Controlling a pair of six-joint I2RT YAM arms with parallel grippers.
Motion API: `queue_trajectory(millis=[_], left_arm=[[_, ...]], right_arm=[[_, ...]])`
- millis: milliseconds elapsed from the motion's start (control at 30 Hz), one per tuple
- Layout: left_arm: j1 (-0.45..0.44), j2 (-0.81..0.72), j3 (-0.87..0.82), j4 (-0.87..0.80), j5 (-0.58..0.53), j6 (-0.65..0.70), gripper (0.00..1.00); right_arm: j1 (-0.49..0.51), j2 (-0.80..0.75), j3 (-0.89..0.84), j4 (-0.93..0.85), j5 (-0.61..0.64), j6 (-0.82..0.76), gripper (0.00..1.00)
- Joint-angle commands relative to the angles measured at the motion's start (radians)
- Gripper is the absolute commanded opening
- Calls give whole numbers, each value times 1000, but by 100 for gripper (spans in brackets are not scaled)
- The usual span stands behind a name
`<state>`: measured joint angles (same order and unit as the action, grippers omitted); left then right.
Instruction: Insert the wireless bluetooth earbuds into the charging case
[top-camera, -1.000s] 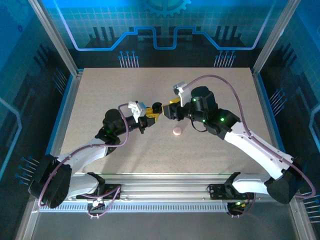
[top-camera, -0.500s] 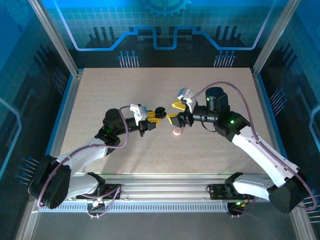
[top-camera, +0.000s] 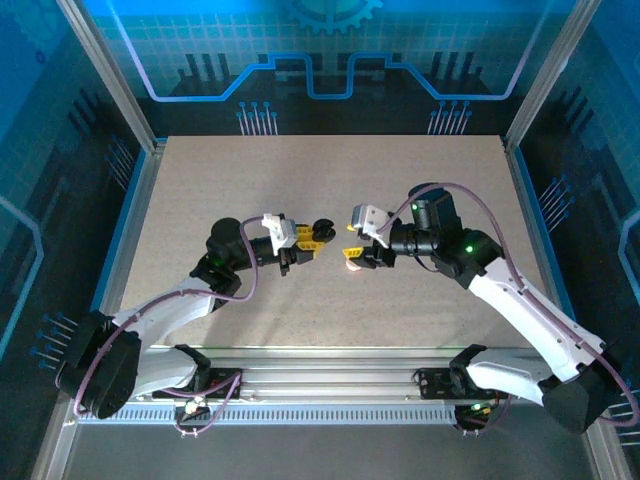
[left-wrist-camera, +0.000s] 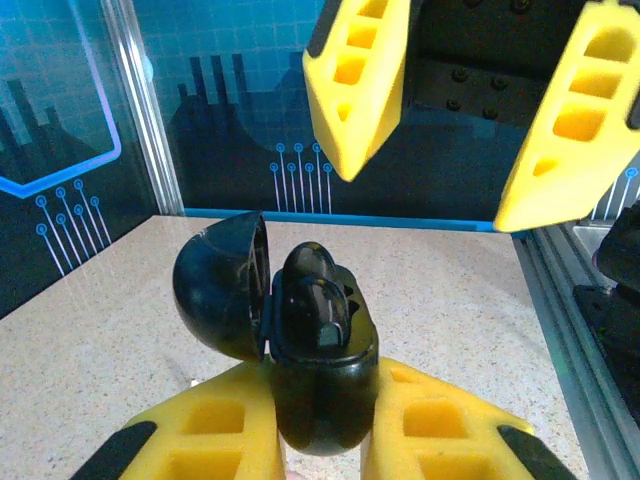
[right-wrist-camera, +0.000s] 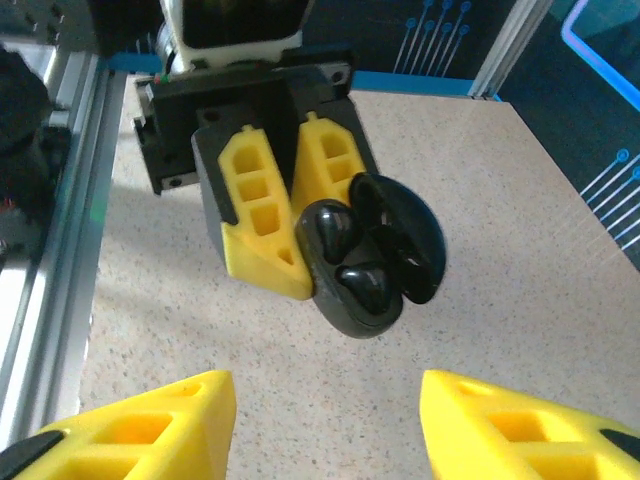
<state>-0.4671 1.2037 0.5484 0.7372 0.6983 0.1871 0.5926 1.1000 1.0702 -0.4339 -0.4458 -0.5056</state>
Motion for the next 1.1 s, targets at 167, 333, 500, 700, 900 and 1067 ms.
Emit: queue_trajectory(millis=[167, 333, 500, 700, 900, 1067], left_arm=[[-19, -25, 9, -1, 36, 76, 15], [-24, -34, 7, -15, 36, 100, 16], [-34, -43, 1, -22, 43, 147, 15], [-42, -40, 1, -17, 55, 149, 15], [-45, -35, -2, -7, 56, 146, 15], [-47, -33, -4, 2, 53, 142, 15]], right_arm=[[85, 13, -6, -4, 85, -123, 47], [78, -5, -16, 19, 109, -137, 48], [51, -21, -28, 41, 122, -137, 59], [38, 1, -27, 63, 121, -122, 63], [38, 48, 7, 38, 71, -130, 63], [42, 78, 31, 23, 43, -145, 61]])
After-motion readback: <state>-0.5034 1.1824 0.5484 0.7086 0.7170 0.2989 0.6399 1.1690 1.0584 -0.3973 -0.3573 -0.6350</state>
